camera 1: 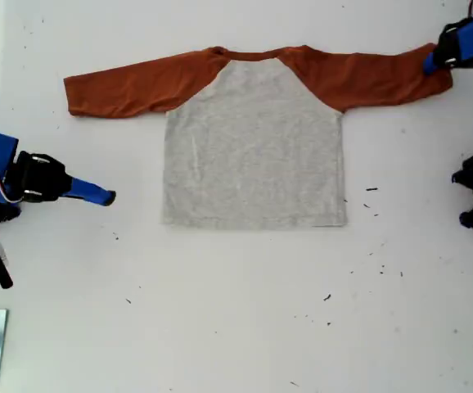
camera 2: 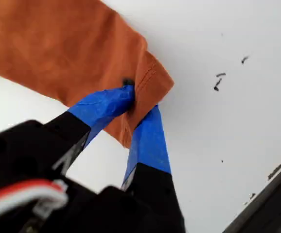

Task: Fold t shirt

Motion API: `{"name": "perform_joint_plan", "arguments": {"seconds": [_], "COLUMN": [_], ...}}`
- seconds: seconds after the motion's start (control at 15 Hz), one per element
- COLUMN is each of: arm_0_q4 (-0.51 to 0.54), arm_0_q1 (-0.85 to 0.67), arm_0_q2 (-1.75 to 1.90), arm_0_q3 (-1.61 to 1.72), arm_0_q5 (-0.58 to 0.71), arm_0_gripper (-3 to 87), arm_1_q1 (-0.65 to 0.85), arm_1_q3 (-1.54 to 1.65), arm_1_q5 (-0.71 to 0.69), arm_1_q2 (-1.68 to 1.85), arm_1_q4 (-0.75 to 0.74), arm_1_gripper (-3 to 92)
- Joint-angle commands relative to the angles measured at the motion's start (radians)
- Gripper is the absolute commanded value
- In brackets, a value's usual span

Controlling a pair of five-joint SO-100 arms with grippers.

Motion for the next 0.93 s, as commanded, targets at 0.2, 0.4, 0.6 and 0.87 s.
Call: {"name": "perform_joint_plan", "arguments": {"seconds": [0.2, 0.4, 0.6, 0.87], "arm_0_q4": [-0.002, -0.002, -0.002, 0.000], "arm_0_q1": [-0.026, -0.012, -0.017, 0.000], "arm_0_q2": [0.006, 0.006, 0.006, 0.006], "arm_0_q3": [0.012, 0.012, 0.012, 0.012], "arm_0_q5": [0.012, 0.014, 0.017, 0.018], "arm_0_gripper": [-0.2, -0.2, -0.2, 2.8], "arm_1_q1": [-0.471, -0.798, -1.006, -1.103], "arm_1_q3": [-0.460, -0.687, -0.882, -1.147], "arm_1_q5": [0.265, 0.426, 0.503, 0.531], "arm_1_q2": [0.061, -0.170, -0.449, -0.621], "arm_1_q4": [0.239, 0.195, 0.095, 0.167], "arm_1_gripper": [3.3, 3.3, 10.0, 14.7]}}
